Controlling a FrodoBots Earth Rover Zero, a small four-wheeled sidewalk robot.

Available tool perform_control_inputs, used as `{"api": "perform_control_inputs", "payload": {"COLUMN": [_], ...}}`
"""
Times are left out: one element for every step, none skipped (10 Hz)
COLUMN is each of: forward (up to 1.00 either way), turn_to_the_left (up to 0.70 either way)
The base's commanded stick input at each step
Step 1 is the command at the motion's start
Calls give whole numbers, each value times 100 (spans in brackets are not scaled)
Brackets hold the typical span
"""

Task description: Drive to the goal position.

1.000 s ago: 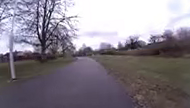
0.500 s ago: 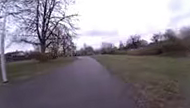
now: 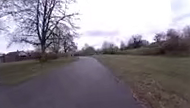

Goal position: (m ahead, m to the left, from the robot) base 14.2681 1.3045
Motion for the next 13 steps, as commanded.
{"api": "perform_control_inputs", "payload": {"forward": [100,100,100,100,100,100,100,100,100,100,100,100,100], "turn_to_the_left": [0,0,0,0,0,0,0,0,0,0,0,0,0]}}
